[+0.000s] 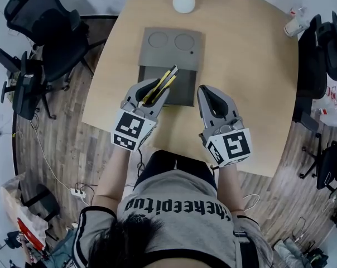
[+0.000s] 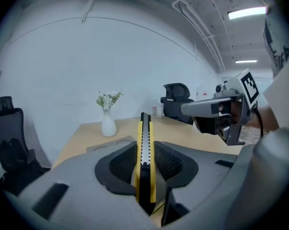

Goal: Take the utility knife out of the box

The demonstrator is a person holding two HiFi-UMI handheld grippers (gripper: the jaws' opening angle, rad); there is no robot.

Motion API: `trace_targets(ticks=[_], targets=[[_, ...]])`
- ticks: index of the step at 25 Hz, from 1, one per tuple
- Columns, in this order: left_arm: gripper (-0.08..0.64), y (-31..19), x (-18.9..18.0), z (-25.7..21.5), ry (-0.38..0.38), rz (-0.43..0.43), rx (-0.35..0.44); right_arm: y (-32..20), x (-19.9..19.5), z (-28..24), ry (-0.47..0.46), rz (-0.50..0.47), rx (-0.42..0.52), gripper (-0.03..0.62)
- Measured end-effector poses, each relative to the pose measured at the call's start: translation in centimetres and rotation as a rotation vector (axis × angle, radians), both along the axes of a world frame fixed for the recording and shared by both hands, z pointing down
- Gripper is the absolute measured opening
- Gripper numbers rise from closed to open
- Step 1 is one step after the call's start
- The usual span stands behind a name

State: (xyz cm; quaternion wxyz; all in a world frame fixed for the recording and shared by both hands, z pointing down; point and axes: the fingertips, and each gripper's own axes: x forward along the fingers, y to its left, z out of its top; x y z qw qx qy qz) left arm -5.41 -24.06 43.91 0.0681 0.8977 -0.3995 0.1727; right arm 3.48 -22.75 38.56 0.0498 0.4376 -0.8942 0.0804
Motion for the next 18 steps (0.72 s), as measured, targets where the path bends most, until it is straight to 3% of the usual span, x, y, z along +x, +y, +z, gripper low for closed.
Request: trace_targets(ticks=[11,18], targets=[[0.126,3.6,-2.1,-4.8,0.137,-0.076,0.126,3.3,-1.8,-1.8,0.016,0.006,0.049,0.006],[0.126,6.3,-3.3,-7.1,0.187,-0.087,0.184,5.4,-3.2,-3.1,0.022,0.013,0.082,0.006]])
